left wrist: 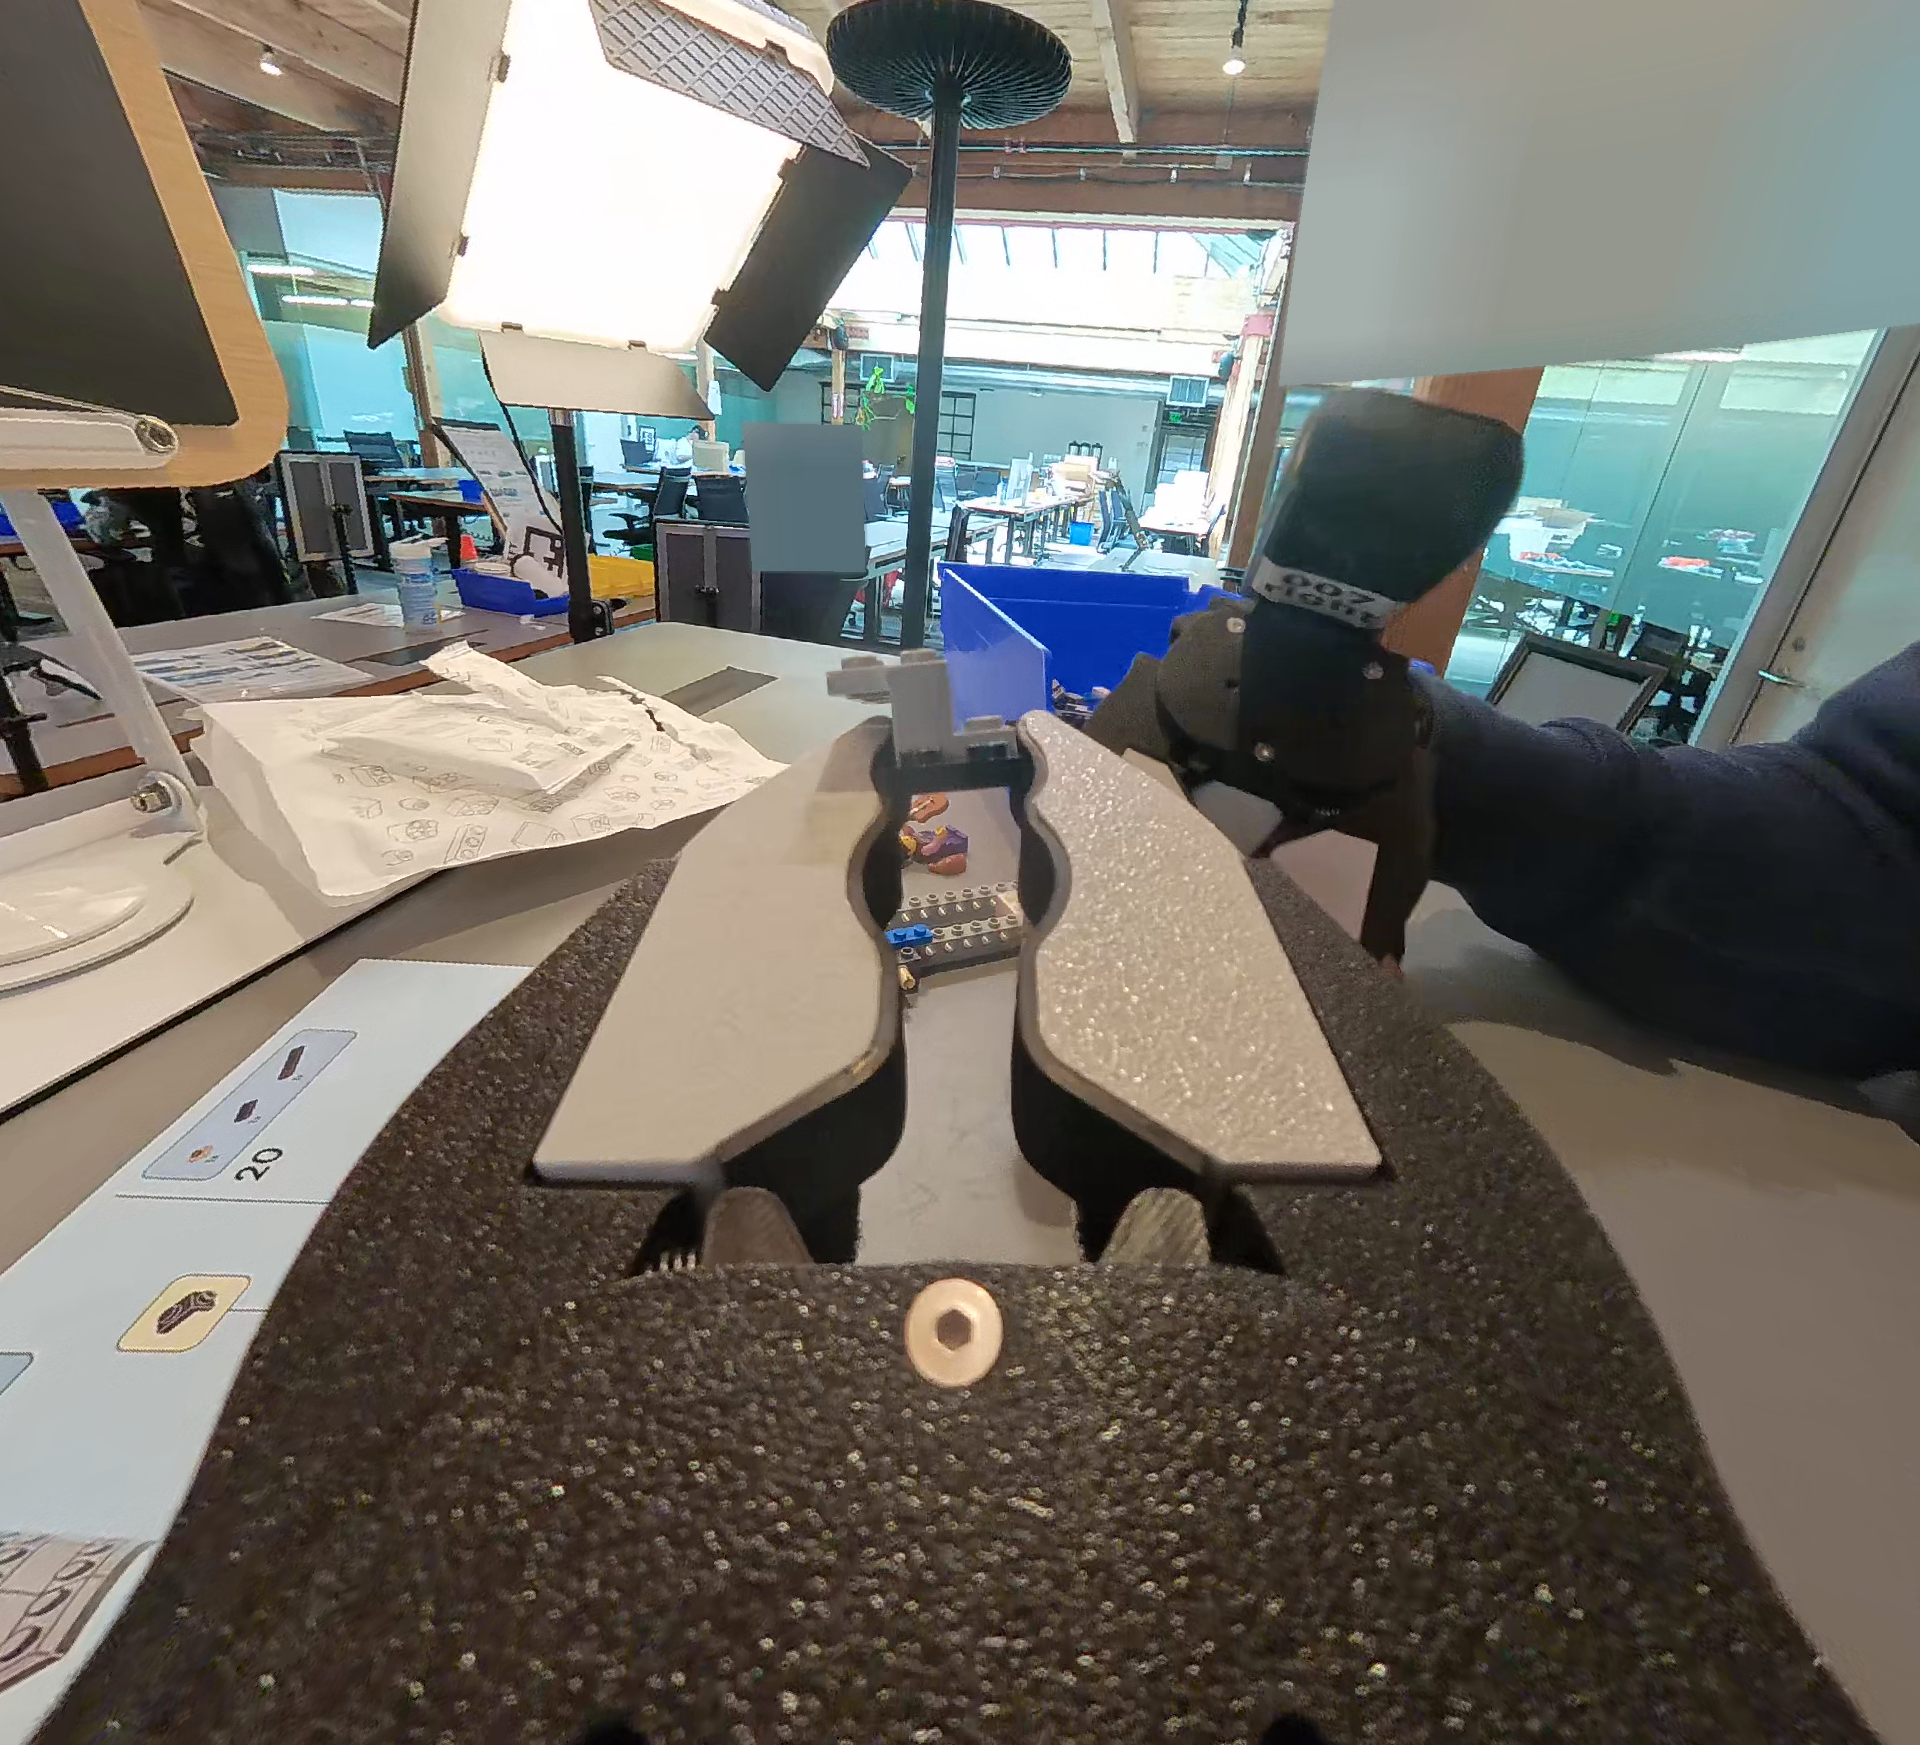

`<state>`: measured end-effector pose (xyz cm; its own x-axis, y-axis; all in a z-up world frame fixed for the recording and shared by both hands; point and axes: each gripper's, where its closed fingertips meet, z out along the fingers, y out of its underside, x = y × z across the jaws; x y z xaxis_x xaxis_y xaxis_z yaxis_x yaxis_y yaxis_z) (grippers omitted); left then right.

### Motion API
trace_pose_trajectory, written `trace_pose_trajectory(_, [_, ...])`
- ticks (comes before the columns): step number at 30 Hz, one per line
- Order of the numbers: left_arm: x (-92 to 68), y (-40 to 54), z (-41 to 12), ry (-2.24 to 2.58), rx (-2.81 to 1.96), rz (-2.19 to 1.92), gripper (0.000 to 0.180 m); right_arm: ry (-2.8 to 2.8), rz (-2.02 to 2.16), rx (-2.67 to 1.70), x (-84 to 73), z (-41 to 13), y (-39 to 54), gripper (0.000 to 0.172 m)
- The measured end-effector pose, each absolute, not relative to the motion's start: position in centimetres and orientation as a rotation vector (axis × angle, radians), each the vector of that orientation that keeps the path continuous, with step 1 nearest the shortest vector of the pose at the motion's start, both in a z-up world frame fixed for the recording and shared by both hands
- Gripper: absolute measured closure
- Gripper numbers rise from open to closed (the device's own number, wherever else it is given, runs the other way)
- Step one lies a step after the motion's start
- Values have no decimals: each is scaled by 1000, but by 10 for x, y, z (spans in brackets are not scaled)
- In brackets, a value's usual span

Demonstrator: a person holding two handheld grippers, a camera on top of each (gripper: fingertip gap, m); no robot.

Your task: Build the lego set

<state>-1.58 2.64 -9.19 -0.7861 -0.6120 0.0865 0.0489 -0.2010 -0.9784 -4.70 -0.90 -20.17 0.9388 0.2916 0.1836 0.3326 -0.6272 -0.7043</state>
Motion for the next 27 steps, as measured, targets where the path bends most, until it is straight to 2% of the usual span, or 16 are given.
trace_pose_trajectory(3, [-16,26,-92,1631,-658,-2043,163,-476,-219,-2360,-37,-216,-9,129])
trace_pose_trajectory(9, [-15,26,-92,1634,-664,-2057,163,-405,-449,-2355,-10,-220,1,132])
trace_pose_trajectory(14, [-15,27,-90,1623,-663,-2072,163,-349,-278,-2316,-20,-215,2,134])
trace_pose_trajectory(21, [-15,29,-90,1616,-660,-2075,163,-73,-8,-2336,-27,-207,11,145])
trace_pose_trajectory(27, [-14,29,-90,1621,-656,-2074,163,-13,-48,-2425,-24,-219,11,145])
